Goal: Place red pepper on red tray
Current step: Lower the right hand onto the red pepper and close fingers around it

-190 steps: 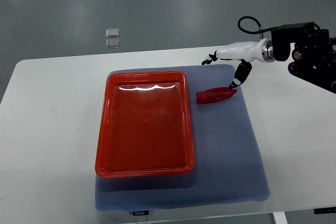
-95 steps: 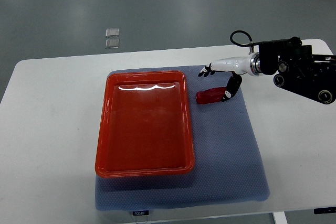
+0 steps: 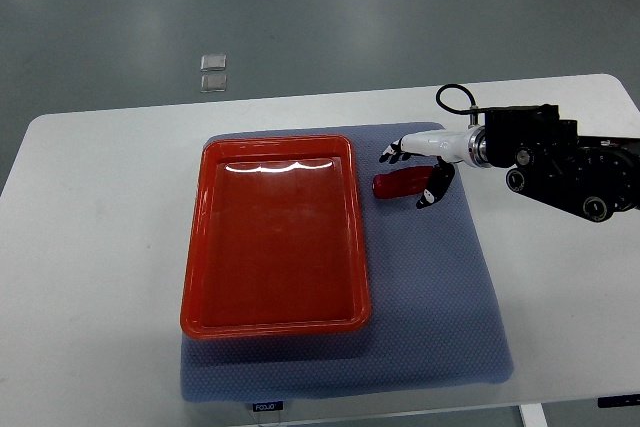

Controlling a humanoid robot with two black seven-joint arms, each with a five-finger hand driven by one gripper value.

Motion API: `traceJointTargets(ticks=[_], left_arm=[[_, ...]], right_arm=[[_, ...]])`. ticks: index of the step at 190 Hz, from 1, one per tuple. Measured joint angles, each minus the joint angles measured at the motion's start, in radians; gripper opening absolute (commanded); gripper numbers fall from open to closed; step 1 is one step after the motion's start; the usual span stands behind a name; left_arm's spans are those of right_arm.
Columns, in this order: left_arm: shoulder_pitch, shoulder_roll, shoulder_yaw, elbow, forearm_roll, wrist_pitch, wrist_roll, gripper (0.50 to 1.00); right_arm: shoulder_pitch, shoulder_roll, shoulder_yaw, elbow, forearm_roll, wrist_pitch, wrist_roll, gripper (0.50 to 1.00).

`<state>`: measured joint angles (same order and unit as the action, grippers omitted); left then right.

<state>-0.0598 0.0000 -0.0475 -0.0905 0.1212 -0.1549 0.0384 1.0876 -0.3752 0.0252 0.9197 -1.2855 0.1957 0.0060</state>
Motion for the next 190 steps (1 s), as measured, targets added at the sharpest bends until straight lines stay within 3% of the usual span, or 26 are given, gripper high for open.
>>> traceJointTargets(ticks=[53,82,118,179,190], left_arm=[[0.0,0.0,0.0,0.0,0.0,0.0,0.0,1.0],[0.0,0.0,0.0,0.0,0.0,0.0,0.0,1.0],[0.0,0.0,0.0,0.0,0.0,0.0,0.0,1.0],[0.0,0.0,0.0,0.0,0.0,0.0,0.0,1.0],[0.0,0.0,0.0,0.0,0.0,0.0,0.0,1.0]], right_arm=[[-0.01,0.002,-0.003,-0.011,-0.002,-0.013,0.001,0.829],[-0.01,0.002,-0.006,-0.012,-0.003,-0.013,0.002,0.77],[-0.009,0.002,-0.007,-0.012,-0.003,-0.012,0.003,0.754],[-0.009,0.002,-0.008,-0.012,-0.019,-0.003,0.007,0.619],[-0.009,0.002,-0.008,-0.011,-0.02,-0.001,0.007,0.613]])
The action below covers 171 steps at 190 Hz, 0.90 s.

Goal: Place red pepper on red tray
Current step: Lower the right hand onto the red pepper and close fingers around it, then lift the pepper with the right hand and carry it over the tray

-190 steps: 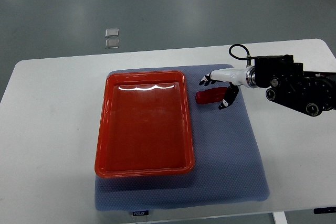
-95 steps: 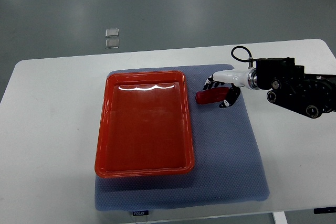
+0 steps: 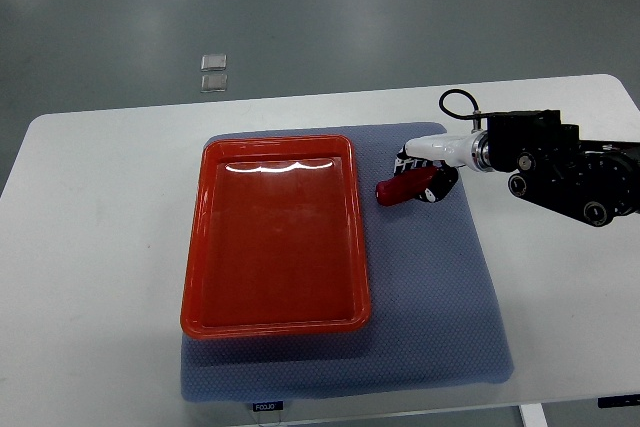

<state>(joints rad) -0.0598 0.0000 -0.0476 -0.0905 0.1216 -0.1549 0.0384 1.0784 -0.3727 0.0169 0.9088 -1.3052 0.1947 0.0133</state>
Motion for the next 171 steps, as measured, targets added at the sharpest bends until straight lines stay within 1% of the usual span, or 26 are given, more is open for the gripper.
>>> traceJointTargets(ticks=[9,29,91,129,171], left_arm=[[0.0,0.0,0.0,0.0,0.0,0.0,0.0,1.0],[0.0,0.0,0.0,0.0,0.0,0.0,0.0,1.0],[0.0,0.0,0.0,0.0,0.0,0.0,0.0,1.0],[0.0,0.0,0.0,0.0,0.0,0.0,0.0,1.0],[0.0,0.0,0.0,0.0,0.0,0.0,0.0,1.0]], right_arm=[[0.001,0.0,0.0,0.0,0.0,0.001,0.0,0.578],[0.003,0.0,0.0,0.001,0.0,0.002,0.0,0.56],[0.03,-0.007,0.01,-0.001,0.0,0.003,0.004,0.56],[0.096,-0.009,0.015,-0.001,0.005,-0.006,0.006,0.562],[0.134,0.03,0.055,0.001,0.02,-0.012,0.022,0.566]])
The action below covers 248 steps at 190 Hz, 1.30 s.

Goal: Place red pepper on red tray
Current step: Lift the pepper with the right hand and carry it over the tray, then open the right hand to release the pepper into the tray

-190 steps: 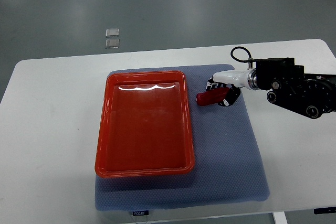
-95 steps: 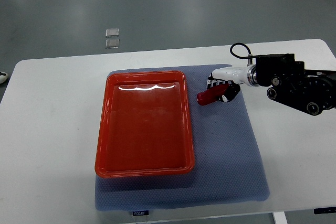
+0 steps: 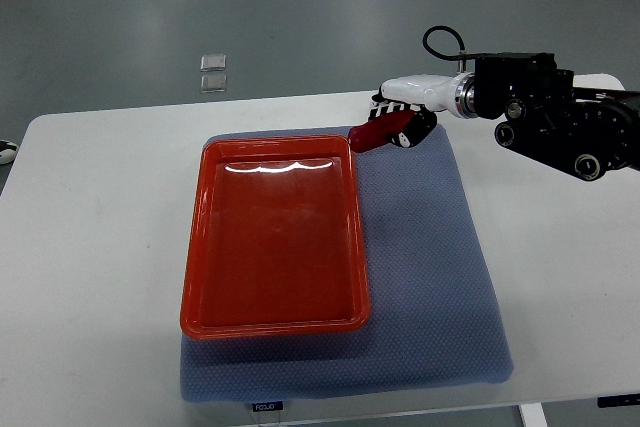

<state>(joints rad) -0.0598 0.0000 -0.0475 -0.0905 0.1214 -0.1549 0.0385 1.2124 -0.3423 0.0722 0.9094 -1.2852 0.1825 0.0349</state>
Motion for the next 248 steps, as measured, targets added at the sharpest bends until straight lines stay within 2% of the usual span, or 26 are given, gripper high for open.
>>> traceJointTargets(ticks=[47,87,112,158,187,217,239,248], left_arm=[[0.0,0.0,0.0,0.0,0.0,0.0,0.0,1.0],[0.0,0.0,0.0,0.0,0.0,0.0,0.0,1.0],[0.0,0.0,0.0,0.0,0.0,0.0,0.0,1.0],[0.0,0.0,0.0,0.0,0.0,0.0,0.0,1.0],[0.0,0.0,0.0,0.0,0.0,0.0,0.0,1.0],[0.0,0.0,0.0,0.0,0.0,0.0,0.0,1.0],[0.0,0.0,0.0,0.0,0.0,0.0,0.0,1.0],[0.0,0.0,0.0,0.0,0.0,0.0,0.0,1.0]], right_arm=[[0.003,0.078,0.047,0.004,0.002,0.01,0.045,0.566],[-0.033,0.187,0.049,-0.003,-0.01,0.002,0.048,0.566],[-0.071,0.254,0.048,-0.049,-0.015,-0.001,0.045,0.568],[-0.126,0.295,0.048,-0.084,-0.016,-0.016,0.045,0.578],[-0.142,0.302,0.047,-0.086,-0.017,-0.038,0.042,0.621],[-0.143,0.304,0.048,-0.089,-0.016,-0.046,0.042,0.793],[-0.143,0.304,0.05,-0.089,-0.01,-0.046,0.045,0.85],[-0.143,0.304,0.05,-0.089,-0.007,-0.044,0.047,0.858]])
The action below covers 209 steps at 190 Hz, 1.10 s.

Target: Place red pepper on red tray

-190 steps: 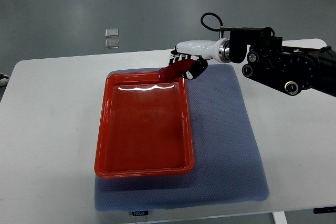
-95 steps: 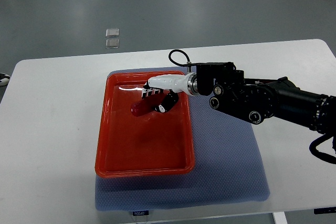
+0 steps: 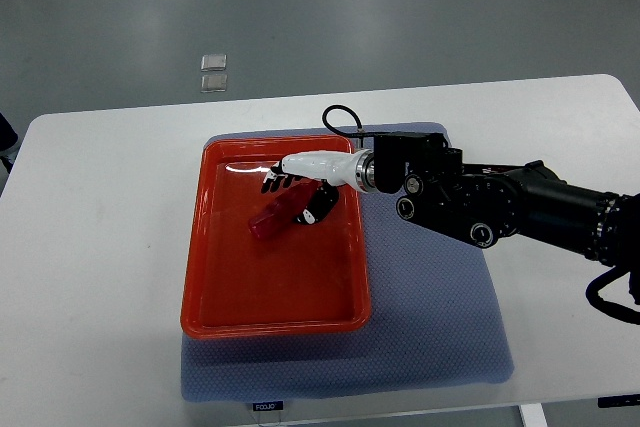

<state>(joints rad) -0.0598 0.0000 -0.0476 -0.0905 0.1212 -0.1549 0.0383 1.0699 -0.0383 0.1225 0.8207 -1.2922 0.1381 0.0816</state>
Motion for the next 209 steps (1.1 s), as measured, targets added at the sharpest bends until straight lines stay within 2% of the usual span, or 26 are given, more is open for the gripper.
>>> traceJointTargets(ticks=[32,45,75,113,175,209], left_arm=[[0.0,0.0,0.0,0.0,0.0,0.0,0.0,1.0],[0.0,0.0,0.0,0.0,0.0,0.0,0.0,1.0],[0.0,0.0,0.0,0.0,0.0,0.0,0.0,1.0],[0.0,0.0,0.0,0.0,0.0,0.0,0.0,1.0],[0.0,0.0,0.0,0.0,0.0,0.0,0.0,1.0],[0.0,0.0,0.0,0.0,0.0,0.0,0.0,1.0]], right_arm=[[0.002,0.0,0.0,0.001,0.006,0.005,0.001,0.862],[0.005,-0.003,0.002,0.002,0.008,0.007,0.002,0.909],[0.009,-0.023,0.024,0.002,0.01,0.001,0.004,0.911],[-0.005,-0.098,0.157,0.002,0.056,0.007,0.004,0.911],[-0.131,-0.161,0.369,-0.025,0.255,-0.013,0.008,0.911],[-0.24,-0.149,0.557,-0.078,0.538,-0.018,0.043,0.911]])
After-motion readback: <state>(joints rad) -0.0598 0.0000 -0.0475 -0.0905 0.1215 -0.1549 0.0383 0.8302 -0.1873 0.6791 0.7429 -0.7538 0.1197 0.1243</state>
